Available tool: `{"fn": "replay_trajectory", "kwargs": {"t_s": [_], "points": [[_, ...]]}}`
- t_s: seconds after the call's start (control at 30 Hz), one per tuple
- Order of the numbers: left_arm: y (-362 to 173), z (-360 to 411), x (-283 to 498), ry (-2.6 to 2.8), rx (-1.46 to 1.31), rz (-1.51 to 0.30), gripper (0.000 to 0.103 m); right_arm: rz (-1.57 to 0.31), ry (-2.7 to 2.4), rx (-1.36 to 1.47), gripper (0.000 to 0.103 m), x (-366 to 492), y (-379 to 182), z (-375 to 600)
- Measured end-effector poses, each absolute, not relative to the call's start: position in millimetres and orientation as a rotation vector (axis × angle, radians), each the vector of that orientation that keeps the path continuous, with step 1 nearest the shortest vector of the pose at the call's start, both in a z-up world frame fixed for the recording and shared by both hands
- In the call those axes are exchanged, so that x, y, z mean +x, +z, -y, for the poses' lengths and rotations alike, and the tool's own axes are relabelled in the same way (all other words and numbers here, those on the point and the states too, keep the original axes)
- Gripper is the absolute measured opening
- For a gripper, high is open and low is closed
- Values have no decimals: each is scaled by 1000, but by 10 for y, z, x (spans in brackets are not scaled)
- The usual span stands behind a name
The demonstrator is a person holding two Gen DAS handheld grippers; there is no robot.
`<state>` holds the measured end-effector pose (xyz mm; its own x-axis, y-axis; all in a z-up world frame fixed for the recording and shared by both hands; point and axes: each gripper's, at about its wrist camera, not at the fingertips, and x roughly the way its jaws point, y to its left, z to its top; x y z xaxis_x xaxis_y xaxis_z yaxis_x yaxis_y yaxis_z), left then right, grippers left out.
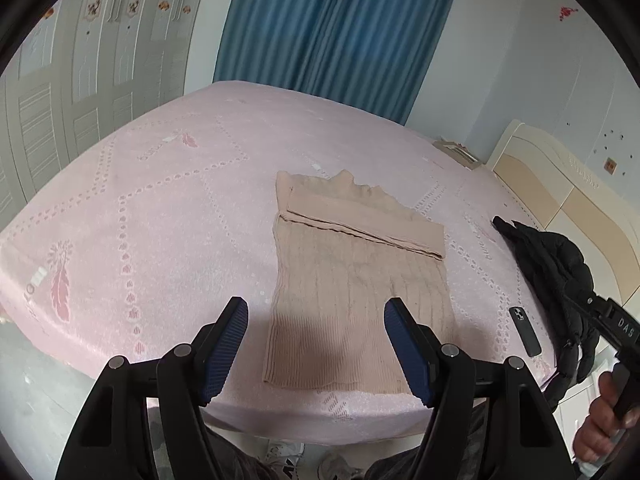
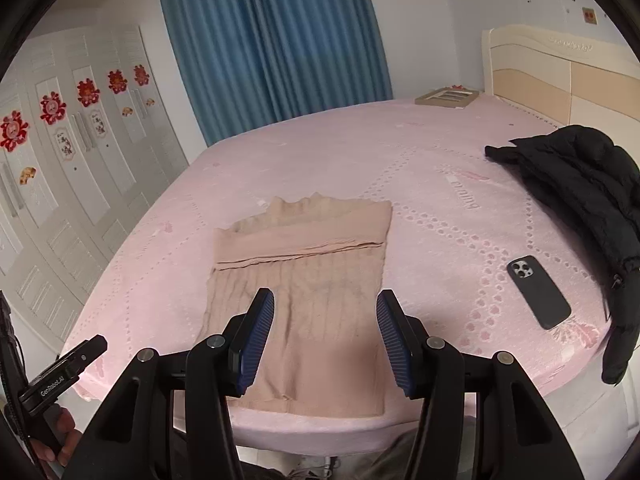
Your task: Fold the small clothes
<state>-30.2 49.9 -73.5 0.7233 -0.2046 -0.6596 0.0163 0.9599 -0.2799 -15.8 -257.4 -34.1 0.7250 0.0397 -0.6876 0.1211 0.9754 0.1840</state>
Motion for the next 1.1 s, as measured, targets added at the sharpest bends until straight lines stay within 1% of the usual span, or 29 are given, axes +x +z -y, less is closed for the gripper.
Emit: {"fn": "replay_trajectory", "kwargs": {"t_s": [0.33, 0.4, 0.63, 0.77, 0.93, 1.1], "points": [[-892, -518, -231, -130, -275, -742, 69, -774, -24, 186, 53, -224, -648, 2487], [-996, -499, -177, -146, -275, -739, 73, -781, -29, 181, 53, -205, -755, 2495], [-1380, -455, -90, -164, -276, -760, 74, -839, -38, 224, 53, -147, -1247, 2595], [-1577, -414, -56, -164, -287, -790, 74, -849, -43, 229, 53, -137, -1419, 2603], [-1710, -386, -87, -163, -275, -821, 74, -874, -47, 254, 53, -126, -1586, 2611], [-1715, -385, -116, -156, -277, -831, 74, -880, -45, 249, 53, -138, -1592, 2568]]}}
